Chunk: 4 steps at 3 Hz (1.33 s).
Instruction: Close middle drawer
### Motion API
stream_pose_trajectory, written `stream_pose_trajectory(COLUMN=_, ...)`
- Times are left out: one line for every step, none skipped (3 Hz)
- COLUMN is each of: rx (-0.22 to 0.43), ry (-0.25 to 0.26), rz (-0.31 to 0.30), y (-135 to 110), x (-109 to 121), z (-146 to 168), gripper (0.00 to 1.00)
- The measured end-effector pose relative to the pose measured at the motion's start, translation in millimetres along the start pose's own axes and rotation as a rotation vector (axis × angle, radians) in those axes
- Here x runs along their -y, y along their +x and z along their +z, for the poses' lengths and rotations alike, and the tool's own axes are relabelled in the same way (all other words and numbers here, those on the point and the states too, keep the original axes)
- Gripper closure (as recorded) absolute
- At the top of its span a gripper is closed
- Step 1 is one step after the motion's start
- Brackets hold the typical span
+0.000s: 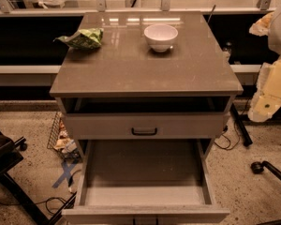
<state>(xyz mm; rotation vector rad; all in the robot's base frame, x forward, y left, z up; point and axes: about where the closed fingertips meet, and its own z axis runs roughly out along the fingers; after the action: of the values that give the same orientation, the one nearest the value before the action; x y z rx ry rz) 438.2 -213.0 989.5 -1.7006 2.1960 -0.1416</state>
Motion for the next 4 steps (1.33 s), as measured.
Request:
stream_pose_trajectory(rx=0.013, ry=0.007, rz=0.002, y=0.1, x=-1.4, z=0.9, gripper=0.00)
stream_pose_trajectory(rx=0.091, ry=0.022, rz=0.021, y=13.3, x=-23.9, z=28.8, gripper=0.00)
stream_pose_trajectory(rx=0.202, ry=0.026, rz=0.048, y=38.6, x=-64.2, z=66.5, gripper=0.00)
stream_pose_trajectory(rx=0.373, ry=-0.004, rz=0.191, y=83.0, x=-126.5, z=163.6, gripper=0.02)
